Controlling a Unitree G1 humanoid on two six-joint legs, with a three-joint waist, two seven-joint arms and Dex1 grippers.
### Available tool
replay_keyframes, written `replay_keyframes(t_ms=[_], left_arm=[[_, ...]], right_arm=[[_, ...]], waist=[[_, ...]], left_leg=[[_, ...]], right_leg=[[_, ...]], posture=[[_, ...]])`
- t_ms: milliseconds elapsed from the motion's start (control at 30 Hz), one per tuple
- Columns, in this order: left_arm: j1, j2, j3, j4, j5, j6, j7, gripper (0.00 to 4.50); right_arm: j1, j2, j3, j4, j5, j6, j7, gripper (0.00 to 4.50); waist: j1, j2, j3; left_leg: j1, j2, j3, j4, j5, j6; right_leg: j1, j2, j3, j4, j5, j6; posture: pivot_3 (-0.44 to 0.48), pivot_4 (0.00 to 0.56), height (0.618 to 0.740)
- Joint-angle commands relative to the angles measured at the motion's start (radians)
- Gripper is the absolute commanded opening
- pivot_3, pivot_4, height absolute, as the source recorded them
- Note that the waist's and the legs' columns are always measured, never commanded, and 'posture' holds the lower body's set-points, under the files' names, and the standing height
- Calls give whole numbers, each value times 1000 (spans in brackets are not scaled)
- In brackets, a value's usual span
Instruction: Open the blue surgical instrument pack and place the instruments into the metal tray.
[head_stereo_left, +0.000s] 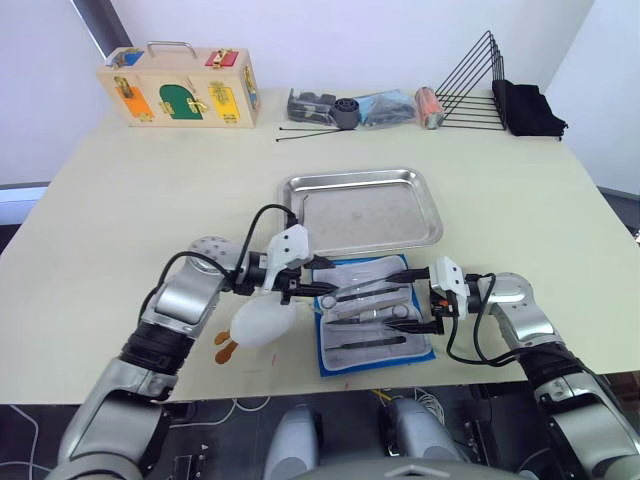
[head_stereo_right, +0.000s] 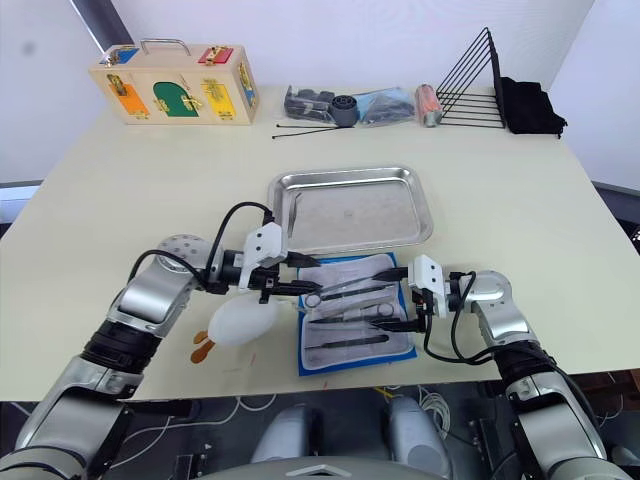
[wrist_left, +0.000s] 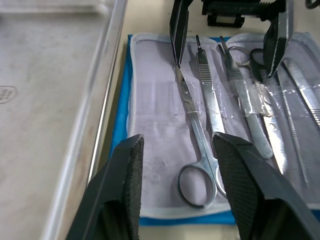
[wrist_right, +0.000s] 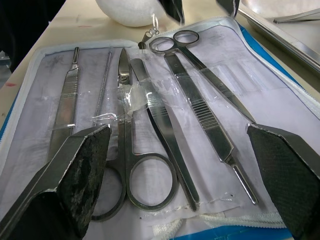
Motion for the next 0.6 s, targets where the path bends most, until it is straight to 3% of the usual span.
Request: replay_keyframes(t_ms=[33,600], left_arm=[[-19,-20,3,5,15,-27,4,2235],[-11,-64,-25,33,92,31,45,2235]], right_arm=[[46,-3,60,82,-76,32,-15,4500],[53,0,62,72,-78,35,-27,4500]], waist=[[0,0,0],[0,0,0]], left_leg=[[0,0,0,0,0,0],[1,0,-1,0,0,0]], right_leg=[[0,0,0,0,0,0],[0,0,0,1,0,0]], posture=[[0,150,740],[0,150,740]])
